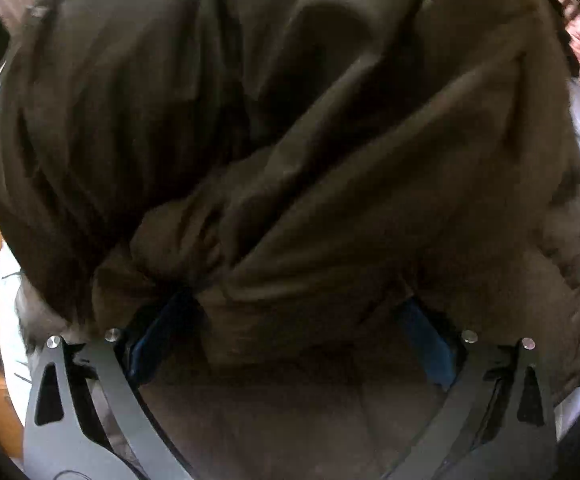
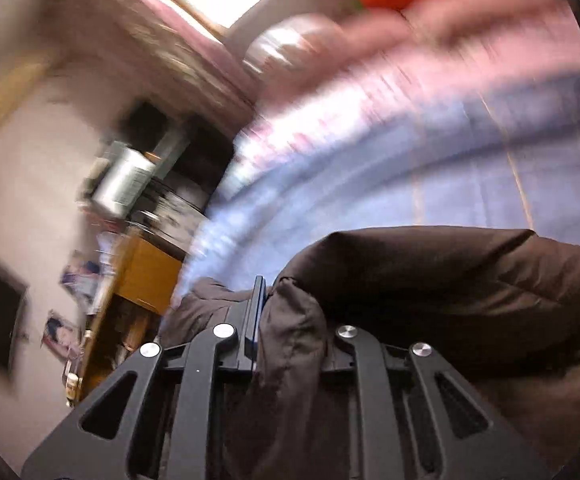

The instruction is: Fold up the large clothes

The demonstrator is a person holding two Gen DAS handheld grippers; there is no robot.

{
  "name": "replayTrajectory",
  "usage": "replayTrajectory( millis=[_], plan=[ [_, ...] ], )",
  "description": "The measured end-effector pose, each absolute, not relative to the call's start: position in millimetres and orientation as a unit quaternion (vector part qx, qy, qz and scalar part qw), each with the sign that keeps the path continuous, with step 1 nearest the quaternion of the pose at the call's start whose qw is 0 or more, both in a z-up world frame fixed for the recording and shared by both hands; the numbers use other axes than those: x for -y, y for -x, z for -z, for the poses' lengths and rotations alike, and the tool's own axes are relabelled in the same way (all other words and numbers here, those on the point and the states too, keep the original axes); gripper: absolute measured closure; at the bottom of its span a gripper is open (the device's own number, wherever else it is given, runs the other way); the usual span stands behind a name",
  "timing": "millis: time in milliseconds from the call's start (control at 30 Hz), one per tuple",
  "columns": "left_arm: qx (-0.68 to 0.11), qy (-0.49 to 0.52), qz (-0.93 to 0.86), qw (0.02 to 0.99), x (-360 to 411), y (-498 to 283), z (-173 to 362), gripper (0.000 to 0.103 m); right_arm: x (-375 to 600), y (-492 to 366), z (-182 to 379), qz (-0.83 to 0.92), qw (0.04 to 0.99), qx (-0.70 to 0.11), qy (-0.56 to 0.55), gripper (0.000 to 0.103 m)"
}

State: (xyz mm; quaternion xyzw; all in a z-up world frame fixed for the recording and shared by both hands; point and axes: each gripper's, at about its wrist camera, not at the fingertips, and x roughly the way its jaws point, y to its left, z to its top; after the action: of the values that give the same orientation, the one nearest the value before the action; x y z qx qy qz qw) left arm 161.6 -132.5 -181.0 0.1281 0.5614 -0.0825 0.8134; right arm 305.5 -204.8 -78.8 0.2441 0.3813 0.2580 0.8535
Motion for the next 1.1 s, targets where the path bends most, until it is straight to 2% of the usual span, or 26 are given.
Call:
replayTrajectory(
  millis=[67,233,333,400,533,633,733,867,933,1000,1067,1100],
  plan=[
    [-0.562,-0.125,0.065,0.815,130,-169,183,0.002,200,-294,56,-0.281,0.878,-0.329,-0.205,0.085],
    [-0.598,-0.026,0.114,0.793,114,-153,164,0.002,203,-297,57,-0.245,0.887,-0.36,-0.151,0.085],
    [-0.581,0.005,0.154,0.799,100,-140,132,0.002,208,-281,57,-0.259,0.886,-0.352,-0.153,0.085],
    [-0.54,0.032,0.151,0.828,69,-136,93,0.002,210,-258,49,-0.281,0.885,-0.34,-0.151,0.085],
    [-0.428,0.187,0.129,0.875,-32,-135,12,0.002,204,-193,30,-0.336,0.88,-0.316,-0.11,0.085],
    [-0.361,0.244,0.097,0.895,-87,-127,-27,0.002,198,-135,24,-0.375,0.868,-0.317,-0.066,0.085],
    [-0.304,0.277,0.087,0.907,-110,-113,-51,0.002,191,-79,30,-0.412,0.846,-0.338,-0.028,0.085],
    [-0.29,0.255,0.113,0.915,-89,-100,-65,0.002,181,-13,64,-0.432,0.805,-0.405,0.029,0.085],
    [-0.309,0.219,0.146,0.914,-67,-99,-70,0.002,180,6,85,-0.425,0.787,-0.445,0.039,0.084],
    [-0.365,0.137,0.18,0.903,-30,-91,-60,0.002,185,21,109,-0.41,0.773,-0.483,0.038,0.082],
    [-0.405,0.042,0.169,0.897,6,-83,-37,0.002,192,27,126,-0.383,0.769,-0.512,0.023,0.07],
    [-0.419,-0.003,0.154,0.895,20,-80,-22,0.002,197,28,132,-0.363,0.769,-0.526,0.013,0.051]
  ],
)
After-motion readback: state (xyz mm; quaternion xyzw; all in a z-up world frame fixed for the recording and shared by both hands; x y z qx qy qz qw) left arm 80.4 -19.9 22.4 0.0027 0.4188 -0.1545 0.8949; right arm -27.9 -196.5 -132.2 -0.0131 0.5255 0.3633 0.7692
